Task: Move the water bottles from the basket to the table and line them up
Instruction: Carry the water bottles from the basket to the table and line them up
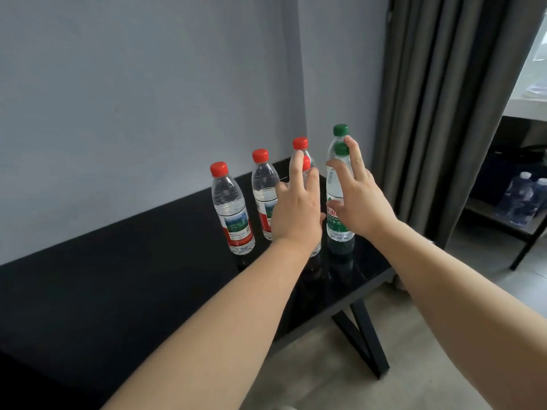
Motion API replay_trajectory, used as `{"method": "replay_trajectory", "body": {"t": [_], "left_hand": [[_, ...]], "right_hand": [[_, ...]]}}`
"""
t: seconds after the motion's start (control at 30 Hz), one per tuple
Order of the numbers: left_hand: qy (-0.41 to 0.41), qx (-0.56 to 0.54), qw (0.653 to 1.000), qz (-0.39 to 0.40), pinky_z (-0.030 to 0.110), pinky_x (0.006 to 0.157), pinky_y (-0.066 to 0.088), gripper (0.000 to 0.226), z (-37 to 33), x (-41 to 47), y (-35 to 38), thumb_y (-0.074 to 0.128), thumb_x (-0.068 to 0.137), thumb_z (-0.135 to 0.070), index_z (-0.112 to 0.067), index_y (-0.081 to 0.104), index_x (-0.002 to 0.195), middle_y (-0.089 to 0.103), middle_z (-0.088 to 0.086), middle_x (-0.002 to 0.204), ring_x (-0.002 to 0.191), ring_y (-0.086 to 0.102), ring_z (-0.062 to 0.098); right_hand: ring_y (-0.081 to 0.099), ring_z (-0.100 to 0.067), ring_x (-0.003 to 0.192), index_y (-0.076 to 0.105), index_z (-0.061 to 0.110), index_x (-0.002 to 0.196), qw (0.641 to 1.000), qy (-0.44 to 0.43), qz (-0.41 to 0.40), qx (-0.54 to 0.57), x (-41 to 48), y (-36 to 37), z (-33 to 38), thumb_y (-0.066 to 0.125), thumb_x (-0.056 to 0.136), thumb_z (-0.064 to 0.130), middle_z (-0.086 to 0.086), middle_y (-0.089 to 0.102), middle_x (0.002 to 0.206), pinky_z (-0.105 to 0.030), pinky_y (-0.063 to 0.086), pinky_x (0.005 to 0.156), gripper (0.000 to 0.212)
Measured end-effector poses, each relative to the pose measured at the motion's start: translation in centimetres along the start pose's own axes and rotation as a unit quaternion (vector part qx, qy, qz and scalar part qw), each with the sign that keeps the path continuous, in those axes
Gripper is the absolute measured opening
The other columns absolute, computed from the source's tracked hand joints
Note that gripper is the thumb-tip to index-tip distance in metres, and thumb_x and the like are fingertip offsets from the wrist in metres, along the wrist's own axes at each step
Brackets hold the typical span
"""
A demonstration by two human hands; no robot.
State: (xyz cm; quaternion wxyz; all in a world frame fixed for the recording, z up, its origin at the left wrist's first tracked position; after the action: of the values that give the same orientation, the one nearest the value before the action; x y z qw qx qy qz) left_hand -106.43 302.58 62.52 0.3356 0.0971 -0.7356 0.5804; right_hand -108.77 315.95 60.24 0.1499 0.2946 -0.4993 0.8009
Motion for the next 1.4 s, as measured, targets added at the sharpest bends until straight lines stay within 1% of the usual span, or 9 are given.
{"method": "replay_trajectory", "body": {"t": [0.17,0.37,0.5,0.57,0.63,0.77,0.97,1.2,1.4], "left_hand": [[-0.012,0.028,1.000,0.005,0.036,0.067,0.060,0.095,-0.5,0.6,1.2,0.096,0.067,-0.022,-0.020,0.043,0.145,0.011,0.008,0.169,0.109,0.059,0.033],[-0.006,0.071,0.997,0.020,0.036,0.070,0.062,0.100,-0.7,0.6,1.7,0.093,0.071,-0.023,-0.018,0.035,0.152,0.002,0.014,0.169,0.107,0.058,0.032],[0.011,0.070,0.996,0.048,0.036,0.077,0.062,0.102,-0.9,0.3,1.3,0.087,0.079,-0.024,-0.019,0.023,0.159,-0.014,0.014,0.169,0.122,0.054,0.035],[0.028,0.060,0.996,0.067,0.036,0.082,0.062,0.105,-1.0,0.5,0.8,0.083,0.082,-0.015,-0.022,0.015,0.162,-0.023,0.011,0.168,0.131,0.049,0.036],[0.042,0.051,0.994,0.083,0.038,0.086,0.062,0.110,-1.0,0.5,0.2,0.078,0.084,-0.009,-0.026,0.005,0.164,-0.031,0.007,0.166,0.142,0.040,0.040],[0.053,0.057,0.993,0.092,0.042,0.095,0.059,0.117,-0.3,-0.4,-1.5,0.076,0.087,-0.015,-0.028,-0.012,0.162,-0.041,0.004,0.161,0.154,0.013,0.045],[0.008,0.002,0.997,0.075,0.049,0.116,0.041,0.112,1.9,-5.3,-5.3,0.074,0.091,-0.033,-0.026,-0.012,0.162,-0.032,0.002,0.166,0.157,-0.002,0.038],[-0.063,-0.009,0.994,0.084,0.052,0.123,0.030,0.097,6.4,-13.2,-10.1,0.051,0.097,-0.060,-0.027,-0.014,0.162,-0.024,0.001,0.168,0.157,-0.002,0.032],[-0.147,0.034,0.982,0.112,0.053,0.123,0.027,0.088,13.6,-20.9,-13.5,0.036,0.098,-0.063,-0.024,-0.009,0.163,-0.022,0.002,0.169,0.157,0.000,0.035]], "right_hand": [[0.051,-0.044,0.126,0.038,0.024,0.147,1.000,0.011,0.001,-0.006,0.5,-0.2,-0.9,0.084,0.080,0.006,0.008,-0.017,0.171,-0.049,0.055,0.081,0.083],[0.049,-0.043,0.131,0.037,0.026,0.149,1.000,0.010,0.009,-0.011,0.7,-0.2,-1.0,0.084,0.079,0.008,0.009,-0.018,0.171,-0.048,0.055,0.084,0.085],[0.048,-0.040,0.132,0.036,0.029,0.149,0.999,0.015,0.017,-0.028,0.5,-0.6,-0.7,0.085,0.080,0.015,0.010,-0.019,0.171,-0.049,0.058,0.078,0.086],[0.040,-0.040,0.141,0.036,0.029,0.150,0.999,0.012,0.024,-0.037,0.5,-0.9,-0.5,0.086,0.079,0.020,0.008,-0.019,0.171,-0.051,0.058,0.084,0.087],[0.025,-0.041,0.152,0.033,0.030,0.154,0.998,0.010,0.033,-0.050,0.3,-1.2,-0.5,0.086,0.081,0.028,0.006,-0.022,0.171,-0.054,0.054,0.097,0.091],[0.000,-0.042,0.158,0.018,0.037,0.162,0.996,0.017,0.042,-0.073,-1.3,-1.6,0.3,0.078,0.089,0.037,0.004,-0.026,0.170,-0.065,0.034,0.116,0.094],[-0.011,-0.033,0.158,0.013,0.034,0.164,0.994,0.091,0.025,-0.056,-5.3,-3.0,3.9,0.063,0.099,0.043,0.003,-0.020,0.171,-0.065,0.015,0.124,0.083],[-0.020,-0.031,0.157,-0.001,0.032,0.165,0.992,0.112,0.047,-0.035,-10.1,-3.7,12.7,0.040,0.102,0.058,0.001,-0.022,0.171,-0.062,0.001,0.125,0.080],[-0.016,-0.031,0.158,0.001,0.029,0.166,0.993,0.070,0.091,-0.005,-13.6,-1.1,20.1,0.030,0.101,0.064,0.001,-0.016,0.172,-0.063,0.005,0.125,0.079]]}}
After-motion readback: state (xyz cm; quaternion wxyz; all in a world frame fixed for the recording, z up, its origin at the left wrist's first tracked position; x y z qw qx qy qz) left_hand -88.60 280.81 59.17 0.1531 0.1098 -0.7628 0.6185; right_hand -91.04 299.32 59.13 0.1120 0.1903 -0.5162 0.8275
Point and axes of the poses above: each hand's wrist, its own x-axis towards the middle knuckle, its own y-axis out of the palm, z = x × y, the point moved 7 cm from there along x, towards the middle knuckle
